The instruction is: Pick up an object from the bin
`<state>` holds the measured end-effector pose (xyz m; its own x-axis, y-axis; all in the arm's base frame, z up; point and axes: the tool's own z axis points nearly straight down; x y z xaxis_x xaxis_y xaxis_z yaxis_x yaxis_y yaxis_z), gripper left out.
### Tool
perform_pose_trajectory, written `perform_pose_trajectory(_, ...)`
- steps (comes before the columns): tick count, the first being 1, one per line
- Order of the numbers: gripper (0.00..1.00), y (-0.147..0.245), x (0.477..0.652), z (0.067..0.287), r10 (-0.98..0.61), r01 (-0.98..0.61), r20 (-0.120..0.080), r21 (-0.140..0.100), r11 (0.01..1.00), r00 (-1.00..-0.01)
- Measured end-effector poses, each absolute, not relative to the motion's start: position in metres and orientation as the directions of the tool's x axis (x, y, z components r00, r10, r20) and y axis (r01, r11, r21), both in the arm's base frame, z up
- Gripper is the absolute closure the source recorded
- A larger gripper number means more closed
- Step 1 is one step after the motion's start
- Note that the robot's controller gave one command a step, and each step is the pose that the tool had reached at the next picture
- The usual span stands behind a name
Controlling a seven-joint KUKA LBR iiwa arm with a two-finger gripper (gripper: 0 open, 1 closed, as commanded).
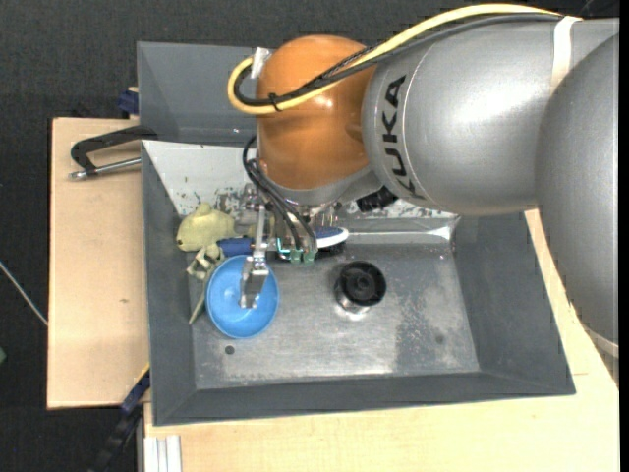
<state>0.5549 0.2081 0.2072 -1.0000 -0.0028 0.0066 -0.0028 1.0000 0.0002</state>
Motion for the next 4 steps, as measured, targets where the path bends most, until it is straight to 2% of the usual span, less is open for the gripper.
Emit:
perform_pose_trajectory(1,0.0,0.17,0.592,0.095,-0.225,-0.225,-0.015,0.005,0.974,-0.974)
perform_pose_trajectory(2,0.0,0.176,0.609,0.084,-0.313,-0.313,-0.014,-0.003,0.95,-0.95)
perform_pose_trajectory(3,1.0,0.181,0.612,0.088,-0.315,-0.315,-0.031,0.003,0.949,-0.949)
perform_pose_trajectory(4,1.0,0.177,0.605,0.094,-0.314,-0.314,-0.035,0.004,0.949,-0.949)
